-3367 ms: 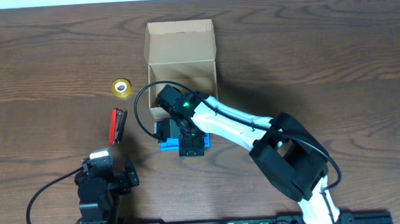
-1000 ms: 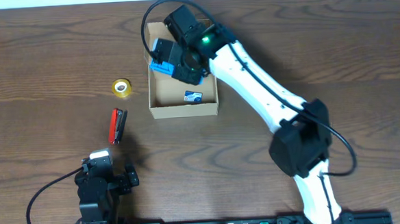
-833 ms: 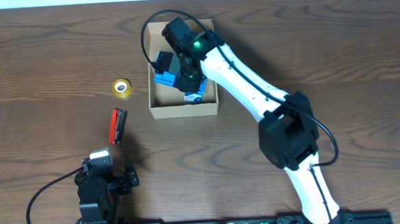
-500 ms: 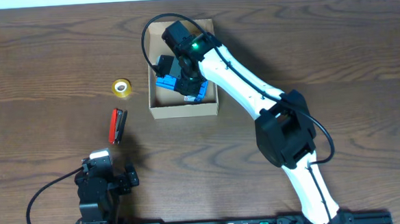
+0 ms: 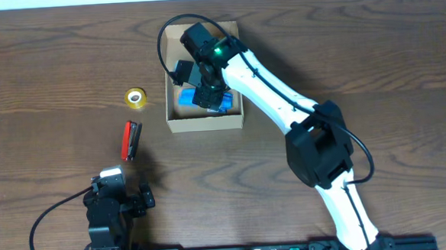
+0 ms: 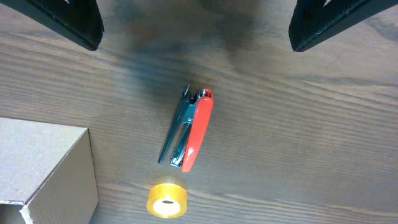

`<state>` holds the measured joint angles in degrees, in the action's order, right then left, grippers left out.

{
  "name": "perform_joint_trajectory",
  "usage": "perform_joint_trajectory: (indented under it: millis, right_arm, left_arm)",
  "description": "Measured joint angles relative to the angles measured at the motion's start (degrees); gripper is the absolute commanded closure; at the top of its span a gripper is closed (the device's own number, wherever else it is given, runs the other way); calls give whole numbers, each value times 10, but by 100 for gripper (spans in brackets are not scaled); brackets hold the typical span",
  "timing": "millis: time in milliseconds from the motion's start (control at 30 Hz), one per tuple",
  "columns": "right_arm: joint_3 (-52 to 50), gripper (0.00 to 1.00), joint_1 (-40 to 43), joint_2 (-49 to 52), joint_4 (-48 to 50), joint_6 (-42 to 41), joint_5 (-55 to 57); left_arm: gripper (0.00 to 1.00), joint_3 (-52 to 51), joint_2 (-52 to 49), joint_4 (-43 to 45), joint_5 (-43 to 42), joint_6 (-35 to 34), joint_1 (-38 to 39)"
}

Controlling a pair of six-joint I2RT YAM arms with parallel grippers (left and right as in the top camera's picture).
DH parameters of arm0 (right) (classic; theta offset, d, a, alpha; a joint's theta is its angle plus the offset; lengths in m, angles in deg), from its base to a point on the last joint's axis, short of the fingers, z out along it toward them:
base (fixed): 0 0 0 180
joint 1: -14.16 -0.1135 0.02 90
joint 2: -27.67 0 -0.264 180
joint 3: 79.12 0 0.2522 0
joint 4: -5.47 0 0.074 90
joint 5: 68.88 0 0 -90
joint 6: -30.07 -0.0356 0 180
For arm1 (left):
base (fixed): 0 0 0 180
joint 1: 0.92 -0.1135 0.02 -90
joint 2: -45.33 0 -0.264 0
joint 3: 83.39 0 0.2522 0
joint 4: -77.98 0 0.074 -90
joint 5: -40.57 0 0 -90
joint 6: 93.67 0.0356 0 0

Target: Pack container

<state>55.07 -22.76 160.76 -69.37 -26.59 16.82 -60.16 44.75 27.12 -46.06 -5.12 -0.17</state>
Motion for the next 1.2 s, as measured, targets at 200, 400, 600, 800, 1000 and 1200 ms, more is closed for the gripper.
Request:
perform_joint_trajectory:
  millis: [200, 400, 600, 800, 1000, 1200]
  right_arm:
    - [-1, 1, 0, -86, -18, -7, 0]
    - [1, 1, 8, -196, -71, -24, -3]
    - [-26, 1, 46, -262, -100, -31, -7]
    - [-205, 1, 83, -384, -28, -53, -14]
    - [-458, 1, 104, -599, 78, -108, -17]
    - [-670, 1, 105, -836, 141, -200, -15]
  left_arm:
    - [5, 0, 0, 0, 0, 0, 0]
    - [5, 0, 0, 0, 0, 0, 0]
    - [4, 0, 0, 0, 0, 0, 0]
    - [5, 0, 0, 0, 0, 0, 0]
    - [5, 0, 0, 0, 0, 0, 0]
    - [5, 0, 0, 0, 0, 0, 0]
